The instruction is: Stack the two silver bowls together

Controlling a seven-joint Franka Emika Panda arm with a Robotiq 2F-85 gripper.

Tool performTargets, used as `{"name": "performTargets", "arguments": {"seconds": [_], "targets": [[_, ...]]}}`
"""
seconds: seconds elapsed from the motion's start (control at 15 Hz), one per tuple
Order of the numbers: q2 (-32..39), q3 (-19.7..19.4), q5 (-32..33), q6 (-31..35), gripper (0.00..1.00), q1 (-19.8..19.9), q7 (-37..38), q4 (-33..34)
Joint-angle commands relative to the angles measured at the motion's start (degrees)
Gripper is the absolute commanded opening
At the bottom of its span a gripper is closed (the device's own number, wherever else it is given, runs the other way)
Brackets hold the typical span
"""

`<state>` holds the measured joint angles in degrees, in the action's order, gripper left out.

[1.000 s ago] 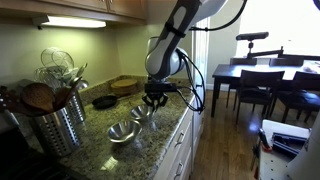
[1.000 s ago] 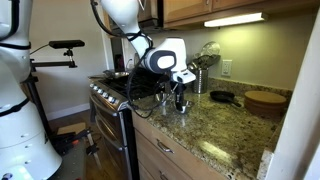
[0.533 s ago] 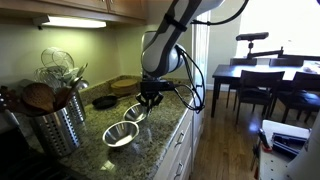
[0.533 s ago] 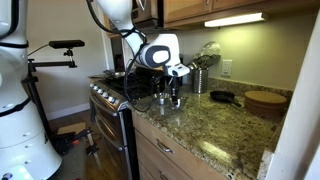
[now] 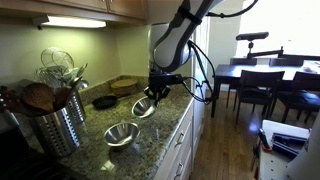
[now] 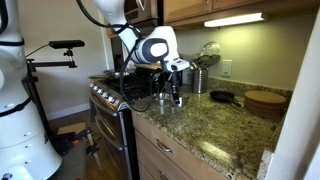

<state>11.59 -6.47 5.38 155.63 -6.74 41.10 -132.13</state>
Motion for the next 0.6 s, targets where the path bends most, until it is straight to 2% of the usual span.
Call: {"name": "performTargets", "arguments": {"seconds": [0.0, 0.27, 0.53], "targets": [[-4.53, 0.51, 0.33, 0.84, 0.08, 0.27, 0.42, -3.75], [-5.66, 3.55, -3.63, 1.19, 0.09, 0.73, -2.72, -4.44], [-5.11, 7.41, -13.0, 0.92, 0.09, 1.4, -10.1, -4.07]]}}
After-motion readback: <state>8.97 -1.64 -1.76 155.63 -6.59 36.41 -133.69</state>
